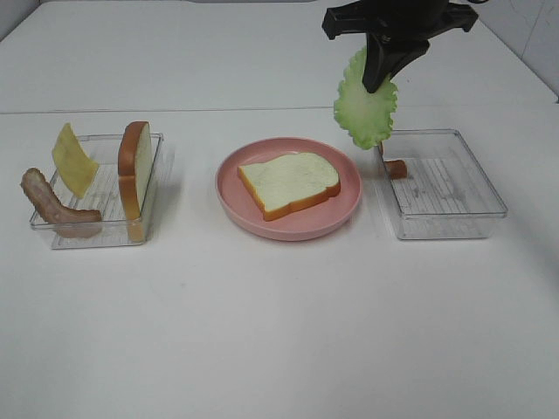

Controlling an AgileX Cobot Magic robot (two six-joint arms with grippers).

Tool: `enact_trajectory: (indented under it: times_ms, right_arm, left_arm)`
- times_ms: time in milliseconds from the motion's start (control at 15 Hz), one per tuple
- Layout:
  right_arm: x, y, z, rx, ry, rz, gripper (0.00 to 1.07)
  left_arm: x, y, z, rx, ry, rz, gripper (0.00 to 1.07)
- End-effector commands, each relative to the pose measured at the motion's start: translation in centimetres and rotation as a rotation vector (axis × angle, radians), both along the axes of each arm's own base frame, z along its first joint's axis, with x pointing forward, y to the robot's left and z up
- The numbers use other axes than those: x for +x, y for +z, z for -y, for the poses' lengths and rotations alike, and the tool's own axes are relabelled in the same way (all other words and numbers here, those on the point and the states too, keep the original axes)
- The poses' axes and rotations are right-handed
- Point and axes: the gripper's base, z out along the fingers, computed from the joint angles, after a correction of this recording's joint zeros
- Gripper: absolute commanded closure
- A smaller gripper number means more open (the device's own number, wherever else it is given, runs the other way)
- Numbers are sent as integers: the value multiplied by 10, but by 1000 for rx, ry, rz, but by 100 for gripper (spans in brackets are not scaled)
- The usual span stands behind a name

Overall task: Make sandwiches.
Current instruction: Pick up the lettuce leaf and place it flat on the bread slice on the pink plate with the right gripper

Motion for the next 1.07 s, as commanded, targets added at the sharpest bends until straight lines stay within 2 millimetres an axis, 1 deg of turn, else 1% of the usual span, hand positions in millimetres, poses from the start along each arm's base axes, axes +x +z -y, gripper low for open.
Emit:
enact_trajectory:
  times_ms: [67, 133, 267, 333, 400, 467, 667, 867, 1067]
  right_arm:
    - [-4, 4, -23, 64, 51, 54, 107]
    - [-5, 4, -28, 68, 61, 63, 107]
    - [-8, -1, -48, 81, 91, 84, 107]
    - [-10, -6, -58, 83, 111, 82, 107]
    - [-12, -15, -72, 97, 132, 76, 107]
    - [-12, -20, -77, 106, 136, 79, 107]
    - [-11, -32, -91, 130, 145, 81, 107]
    - [-8, -44, -96, 156, 133, 51, 107]
    - [-2, -64, -103, 199, 112, 22, 107]
  left_arm:
    - [-2, 0, 1, -4, -2, 19, 16]
    - [-2, 0, 1, -4, -2, 19, 16]
    - [-2, 0, 1, -4, -2, 19, 16]
    - [-2, 0, 1, -4, -2, 19, 16]
    - [-2, 0, 1, -4, -2, 19, 16]
    - [-2, 0, 1, -4, -2, 19, 16]
    - [-2, 0, 1, -4, -2, 19, 16]
    - [-2, 0, 1, -4, -2, 19, 16]
    - [-2, 0, 1, -4, -2, 19, 16]
